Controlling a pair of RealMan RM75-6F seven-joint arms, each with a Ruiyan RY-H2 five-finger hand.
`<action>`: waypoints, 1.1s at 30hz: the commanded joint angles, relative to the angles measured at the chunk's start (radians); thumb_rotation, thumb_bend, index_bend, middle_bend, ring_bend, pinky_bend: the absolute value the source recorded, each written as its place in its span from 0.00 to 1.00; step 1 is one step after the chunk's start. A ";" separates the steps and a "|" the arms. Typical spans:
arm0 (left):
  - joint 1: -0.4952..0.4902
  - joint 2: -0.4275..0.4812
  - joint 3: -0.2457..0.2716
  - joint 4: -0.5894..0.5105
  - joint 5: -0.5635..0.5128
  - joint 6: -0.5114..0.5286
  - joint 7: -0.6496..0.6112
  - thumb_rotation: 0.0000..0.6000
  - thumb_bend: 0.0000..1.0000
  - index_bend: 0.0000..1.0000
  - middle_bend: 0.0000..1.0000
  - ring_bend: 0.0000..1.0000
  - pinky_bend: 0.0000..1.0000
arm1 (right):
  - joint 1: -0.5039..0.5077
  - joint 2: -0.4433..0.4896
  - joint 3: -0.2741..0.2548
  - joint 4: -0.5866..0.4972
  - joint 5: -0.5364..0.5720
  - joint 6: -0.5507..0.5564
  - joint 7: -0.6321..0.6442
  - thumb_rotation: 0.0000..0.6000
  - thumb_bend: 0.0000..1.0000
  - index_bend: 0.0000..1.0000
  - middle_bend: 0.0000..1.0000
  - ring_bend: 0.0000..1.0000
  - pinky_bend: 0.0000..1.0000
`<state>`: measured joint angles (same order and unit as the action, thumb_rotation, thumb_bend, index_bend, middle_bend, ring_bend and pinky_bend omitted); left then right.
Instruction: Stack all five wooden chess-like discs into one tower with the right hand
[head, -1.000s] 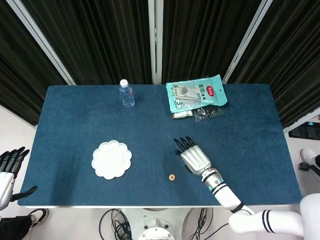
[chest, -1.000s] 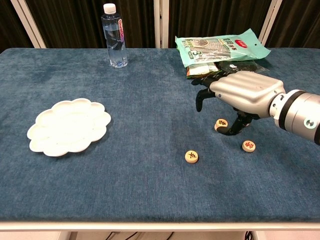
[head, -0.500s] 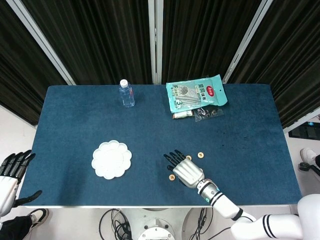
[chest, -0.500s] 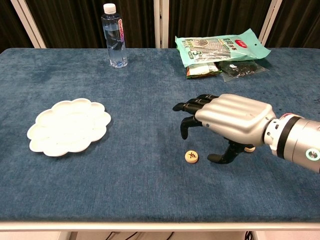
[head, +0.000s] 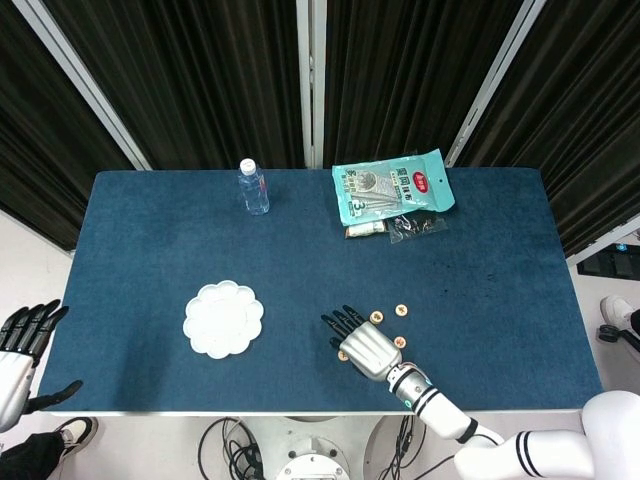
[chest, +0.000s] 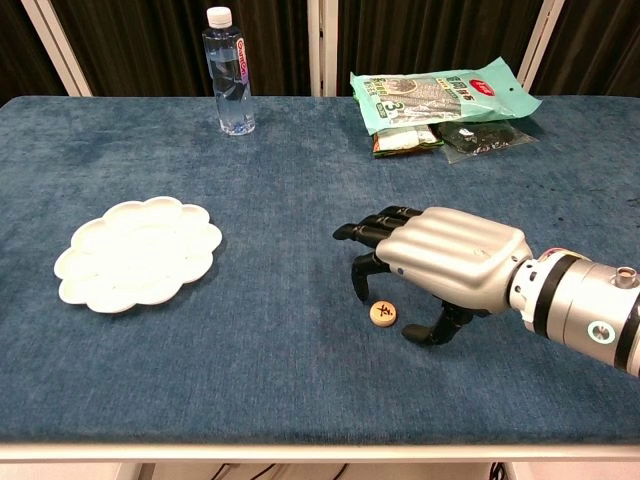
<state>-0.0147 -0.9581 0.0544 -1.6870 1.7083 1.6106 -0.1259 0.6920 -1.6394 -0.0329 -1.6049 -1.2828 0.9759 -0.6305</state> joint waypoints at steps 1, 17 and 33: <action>-0.001 0.000 0.000 0.000 -0.001 -0.002 -0.001 1.00 0.00 0.06 0.00 0.00 0.00 | -0.004 -0.004 0.003 0.004 -0.004 0.006 -0.003 1.00 0.22 0.39 0.01 0.00 0.00; -0.002 0.001 -0.001 0.004 -0.006 -0.004 -0.011 1.00 0.00 0.06 0.00 0.00 0.00 | -0.008 -0.024 0.020 0.025 0.006 -0.008 -0.001 1.00 0.24 0.47 0.03 0.00 0.00; -0.001 0.005 0.002 0.004 -0.002 -0.001 -0.016 1.00 0.00 0.06 0.00 0.00 0.00 | -0.016 -0.020 0.042 0.032 -0.018 0.017 0.015 1.00 0.25 0.54 0.04 0.00 0.00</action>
<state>-0.0155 -0.9537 0.0560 -1.6829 1.7058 1.6093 -0.1419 0.6773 -1.6651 0.0042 -1.5683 -1.2993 0.9873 -0.6171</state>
